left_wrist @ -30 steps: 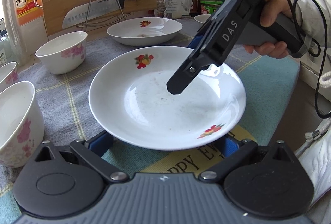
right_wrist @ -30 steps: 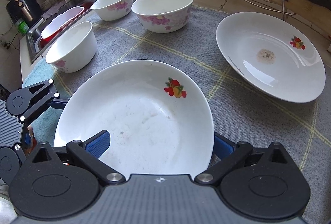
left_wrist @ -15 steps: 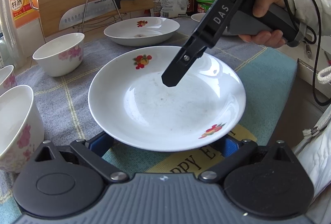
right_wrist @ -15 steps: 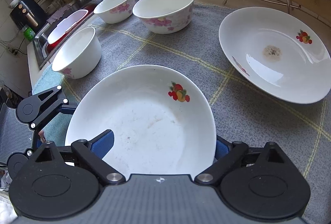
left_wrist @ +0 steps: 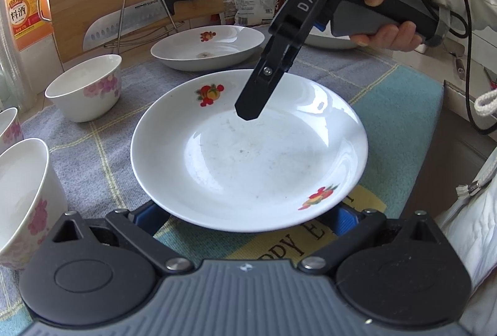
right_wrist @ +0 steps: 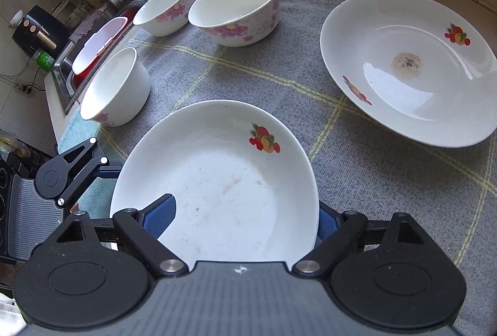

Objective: Organize plates and bowls
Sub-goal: 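Lift the plate with the right gripper and carry it toward the placed plate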

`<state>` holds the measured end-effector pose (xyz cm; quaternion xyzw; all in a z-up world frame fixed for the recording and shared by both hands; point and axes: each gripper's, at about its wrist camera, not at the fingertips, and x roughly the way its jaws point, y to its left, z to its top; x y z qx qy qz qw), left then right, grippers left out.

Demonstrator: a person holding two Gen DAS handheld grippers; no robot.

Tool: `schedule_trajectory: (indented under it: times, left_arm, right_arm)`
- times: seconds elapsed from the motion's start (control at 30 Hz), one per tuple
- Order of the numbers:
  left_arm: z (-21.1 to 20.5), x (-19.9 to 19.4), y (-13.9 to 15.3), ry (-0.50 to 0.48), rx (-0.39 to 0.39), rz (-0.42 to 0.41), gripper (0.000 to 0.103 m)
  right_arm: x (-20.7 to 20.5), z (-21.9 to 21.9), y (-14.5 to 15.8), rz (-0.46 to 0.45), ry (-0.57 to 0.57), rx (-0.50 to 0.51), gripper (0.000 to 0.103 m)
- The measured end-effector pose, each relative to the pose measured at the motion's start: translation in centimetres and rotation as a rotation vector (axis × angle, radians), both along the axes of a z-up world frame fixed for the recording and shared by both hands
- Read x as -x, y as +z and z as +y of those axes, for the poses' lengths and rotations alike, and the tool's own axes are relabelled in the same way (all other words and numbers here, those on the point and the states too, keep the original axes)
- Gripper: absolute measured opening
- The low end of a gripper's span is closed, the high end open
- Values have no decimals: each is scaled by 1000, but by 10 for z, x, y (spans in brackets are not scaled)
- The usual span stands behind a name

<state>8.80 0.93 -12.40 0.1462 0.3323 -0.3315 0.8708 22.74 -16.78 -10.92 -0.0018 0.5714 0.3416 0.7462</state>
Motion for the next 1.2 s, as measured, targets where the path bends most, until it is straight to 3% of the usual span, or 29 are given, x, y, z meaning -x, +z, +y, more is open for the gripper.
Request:
schedule_trajectory:
  times: [0.57,1.2]
  left_arm:
    - [-2,-3,10,-7,-2,10,101]
    - [-47,-12,33,-73,-3,-10,101]
  right_arm:
    - [3,-5,10,-13,7,3,94]
    - [11,-61,33,-66,-60,-2,94]
